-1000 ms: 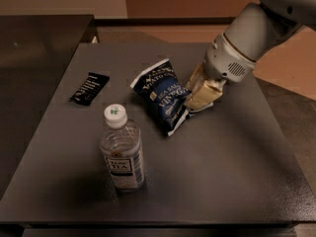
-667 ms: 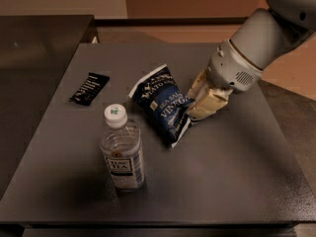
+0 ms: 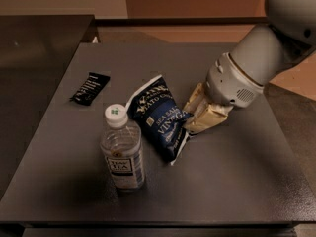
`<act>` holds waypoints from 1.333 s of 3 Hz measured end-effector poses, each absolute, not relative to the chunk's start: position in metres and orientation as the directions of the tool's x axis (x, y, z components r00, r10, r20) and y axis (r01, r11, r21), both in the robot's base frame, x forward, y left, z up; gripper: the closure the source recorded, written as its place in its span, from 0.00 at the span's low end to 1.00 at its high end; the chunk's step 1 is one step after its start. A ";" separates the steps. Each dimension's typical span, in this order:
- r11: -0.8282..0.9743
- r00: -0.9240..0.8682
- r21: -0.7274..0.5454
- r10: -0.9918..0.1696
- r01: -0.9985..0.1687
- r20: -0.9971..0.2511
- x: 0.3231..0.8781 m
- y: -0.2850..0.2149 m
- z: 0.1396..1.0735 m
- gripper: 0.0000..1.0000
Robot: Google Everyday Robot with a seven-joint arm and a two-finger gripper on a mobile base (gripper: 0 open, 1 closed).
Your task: Move blue chip bag near blue plastic bottle
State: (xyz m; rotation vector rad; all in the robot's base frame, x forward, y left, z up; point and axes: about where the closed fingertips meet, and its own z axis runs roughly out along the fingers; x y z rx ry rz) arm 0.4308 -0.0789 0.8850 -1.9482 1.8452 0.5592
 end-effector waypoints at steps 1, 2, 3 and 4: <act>-0.062 0.054 -0.003 -0.836 -0.998 -0.547 0.422 -0.078 0.880 0.35; -0.064 0.057 -0.006 -0.836 -0.998 -0.546 0.422 -0.076 0.881 0.13; -0.066 0.059 -0.008 -0.836 -0.998 -0.545 0.422 -0.075 0.881 0.00; -0.066 0.060 -0.008 -0.836 -0.998 -0.545 0.422 -0.075 0.881 0.00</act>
Offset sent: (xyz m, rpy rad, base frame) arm -0.0076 0.0010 -0.0045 0.0055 0.0095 0.0109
